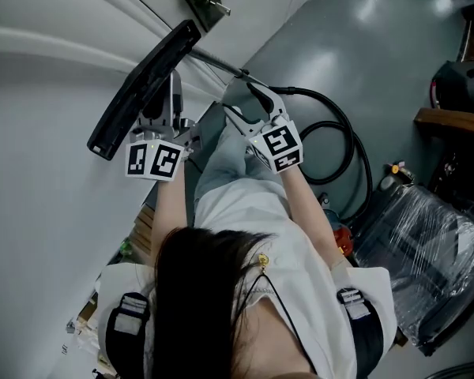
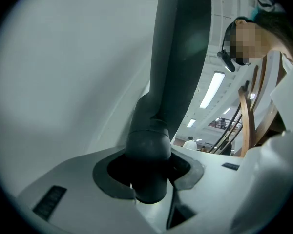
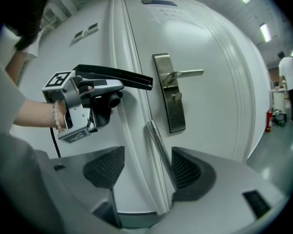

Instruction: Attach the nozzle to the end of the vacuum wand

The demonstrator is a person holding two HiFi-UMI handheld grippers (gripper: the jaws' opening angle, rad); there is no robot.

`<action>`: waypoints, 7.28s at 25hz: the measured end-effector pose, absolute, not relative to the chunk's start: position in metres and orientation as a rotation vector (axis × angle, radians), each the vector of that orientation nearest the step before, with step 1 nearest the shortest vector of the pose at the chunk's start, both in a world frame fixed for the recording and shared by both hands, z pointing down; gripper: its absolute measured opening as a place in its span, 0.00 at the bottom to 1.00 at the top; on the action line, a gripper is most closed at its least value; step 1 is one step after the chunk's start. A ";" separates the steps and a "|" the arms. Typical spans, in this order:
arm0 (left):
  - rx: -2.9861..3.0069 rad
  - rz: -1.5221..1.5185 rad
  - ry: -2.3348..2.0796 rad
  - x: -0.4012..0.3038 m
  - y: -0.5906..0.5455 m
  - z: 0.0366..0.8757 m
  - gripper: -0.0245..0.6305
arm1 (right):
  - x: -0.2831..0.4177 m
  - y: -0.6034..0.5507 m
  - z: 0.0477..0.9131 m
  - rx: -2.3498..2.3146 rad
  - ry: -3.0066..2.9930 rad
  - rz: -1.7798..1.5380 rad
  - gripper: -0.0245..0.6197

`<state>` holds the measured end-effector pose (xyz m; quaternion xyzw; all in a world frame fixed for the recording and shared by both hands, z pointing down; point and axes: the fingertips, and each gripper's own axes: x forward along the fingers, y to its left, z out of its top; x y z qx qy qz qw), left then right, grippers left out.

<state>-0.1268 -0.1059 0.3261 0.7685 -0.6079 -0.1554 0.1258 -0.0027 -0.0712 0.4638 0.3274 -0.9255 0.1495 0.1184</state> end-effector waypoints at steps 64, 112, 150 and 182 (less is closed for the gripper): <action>2.203 -0.441 -1.979 -0.102 -0.164 0.312 0.27 | -0.103 -0.181 0.564 0.361 -2.636 0.225 0.49; 2.023 -0.184 -1.866 -0.098 -0.133 0.376 0.26 | -0.094 -0.091 0.517 0.095 -2.814 0.095 0.26; 1.985 0.259 -1.545 -0.086 -0.134 0.401 0.26 | -0.097 -0.074 0.523 0.059 -2.752 0.015 0.26; 1.834 0.521 -1.650 -0.076 -0.145 0.425 0.24 | -0.091 -0.082 0.524 0.188 -2.726 0.104 0.26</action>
